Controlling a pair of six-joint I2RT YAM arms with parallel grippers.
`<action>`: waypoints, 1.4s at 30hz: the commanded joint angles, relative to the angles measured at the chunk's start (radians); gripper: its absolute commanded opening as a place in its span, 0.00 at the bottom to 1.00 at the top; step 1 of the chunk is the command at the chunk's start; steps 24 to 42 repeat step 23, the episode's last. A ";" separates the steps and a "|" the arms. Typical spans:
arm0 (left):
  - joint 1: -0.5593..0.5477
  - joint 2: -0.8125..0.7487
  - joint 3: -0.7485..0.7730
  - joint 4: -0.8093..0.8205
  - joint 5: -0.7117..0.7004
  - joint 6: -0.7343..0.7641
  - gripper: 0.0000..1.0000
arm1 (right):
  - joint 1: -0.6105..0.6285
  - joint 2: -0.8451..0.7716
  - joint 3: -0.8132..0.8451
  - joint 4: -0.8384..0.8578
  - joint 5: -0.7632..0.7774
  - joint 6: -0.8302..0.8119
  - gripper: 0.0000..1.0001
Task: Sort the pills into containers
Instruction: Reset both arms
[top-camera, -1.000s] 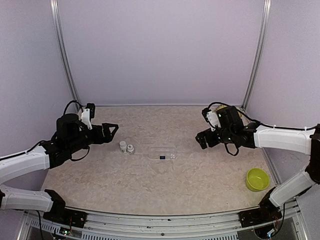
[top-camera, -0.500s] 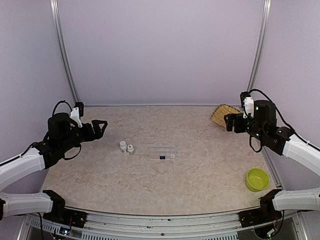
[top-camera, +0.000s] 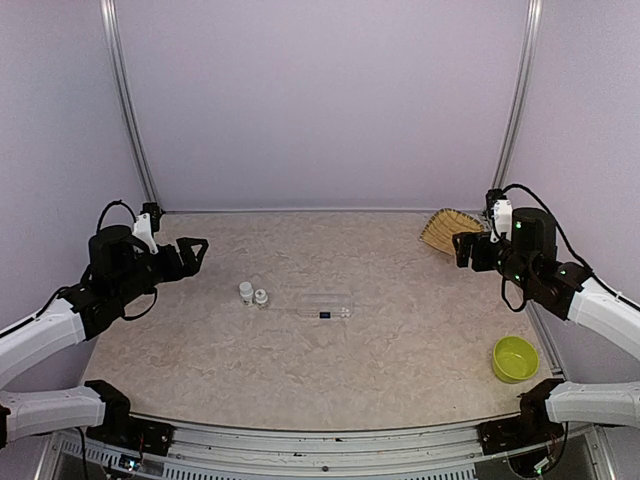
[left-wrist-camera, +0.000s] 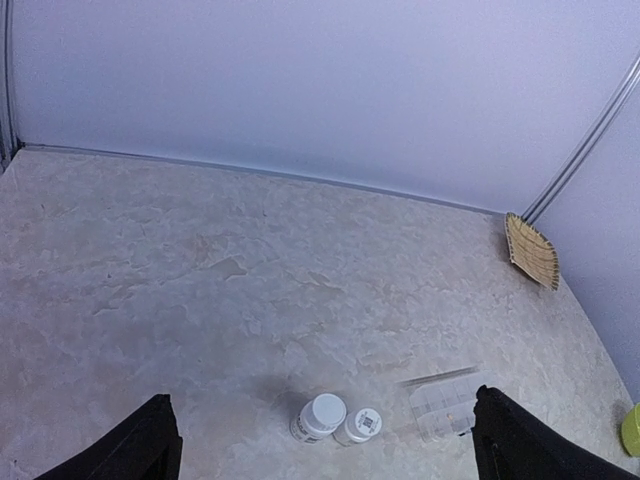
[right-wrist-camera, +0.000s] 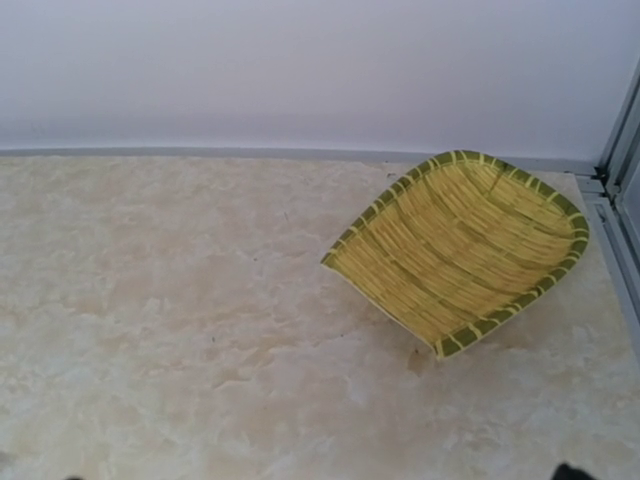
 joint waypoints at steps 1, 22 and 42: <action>0.008 -0.008 0.004 0.000 -0.008 0.000 0.99 | -0.006 -0.002 0.000 0.026 0.003 0.011 1.00; 0.008 0.000 0.002 0.008 -0.006 -0.002 0.99 | -0.005 0.004 0.000 0.027 0.002 0.008 1.00; 0.008 0.000 0.002 0.008 -0.006 -0.002 0.99 | -0.005 0.004 -0.001 0.030 -0.002 0.007 1.00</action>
